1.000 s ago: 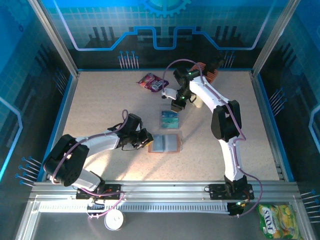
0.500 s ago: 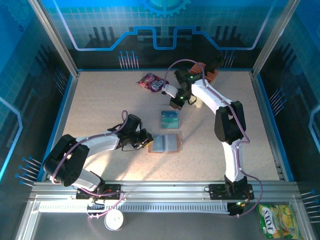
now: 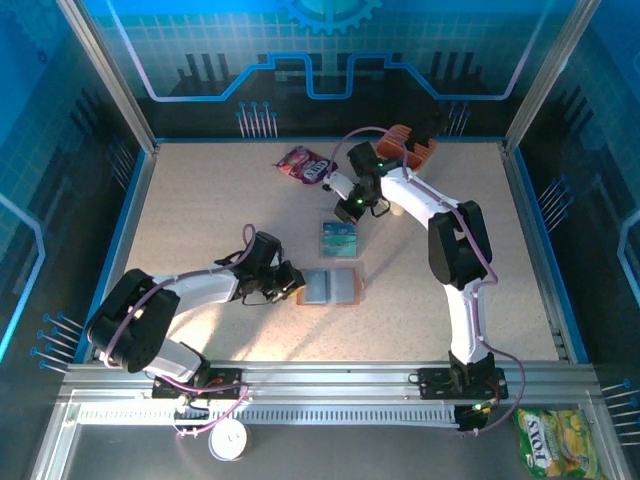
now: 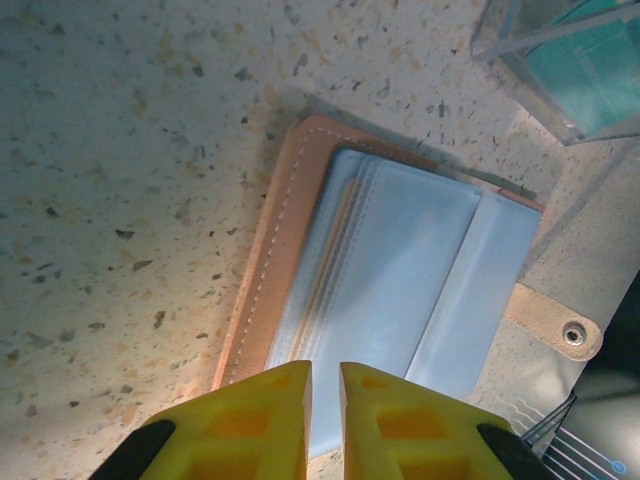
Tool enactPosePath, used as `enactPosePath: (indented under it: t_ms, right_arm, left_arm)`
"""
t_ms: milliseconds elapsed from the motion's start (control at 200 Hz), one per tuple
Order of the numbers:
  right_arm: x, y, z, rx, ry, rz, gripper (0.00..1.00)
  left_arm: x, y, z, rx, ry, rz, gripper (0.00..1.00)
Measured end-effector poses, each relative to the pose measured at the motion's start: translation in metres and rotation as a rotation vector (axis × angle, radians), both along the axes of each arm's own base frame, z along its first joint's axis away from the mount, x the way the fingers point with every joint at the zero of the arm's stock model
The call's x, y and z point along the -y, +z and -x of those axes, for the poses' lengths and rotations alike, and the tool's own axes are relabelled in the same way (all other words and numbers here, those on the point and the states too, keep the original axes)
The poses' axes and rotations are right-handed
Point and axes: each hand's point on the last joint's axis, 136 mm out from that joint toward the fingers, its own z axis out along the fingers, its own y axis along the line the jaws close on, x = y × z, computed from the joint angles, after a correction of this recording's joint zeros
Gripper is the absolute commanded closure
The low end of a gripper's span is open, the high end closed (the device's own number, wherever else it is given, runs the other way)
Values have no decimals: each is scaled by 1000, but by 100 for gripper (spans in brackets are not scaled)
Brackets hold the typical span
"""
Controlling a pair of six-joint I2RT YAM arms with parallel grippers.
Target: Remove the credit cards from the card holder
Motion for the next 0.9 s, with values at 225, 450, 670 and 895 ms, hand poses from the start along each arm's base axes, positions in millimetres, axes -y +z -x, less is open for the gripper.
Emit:
enactPosePath:
  t_ms: [225,450,670,895]
  right_arm:
    - [-1,-8,5,-18,0,-3,100]
    - [-1,-6,5,-14,-16,-10,97]
    - [0,14,14,14,-48,-19,90]
    - [-8,51,48,43,-102,-104,88]
  left_arm:
    - [1,0,0,4,-1,5,84]
    - [1,1,-1,-4,10,10,84]
    - [1,1,-1,-5,12,10,84]
    - [1,1,-1,-5,12,11,84]
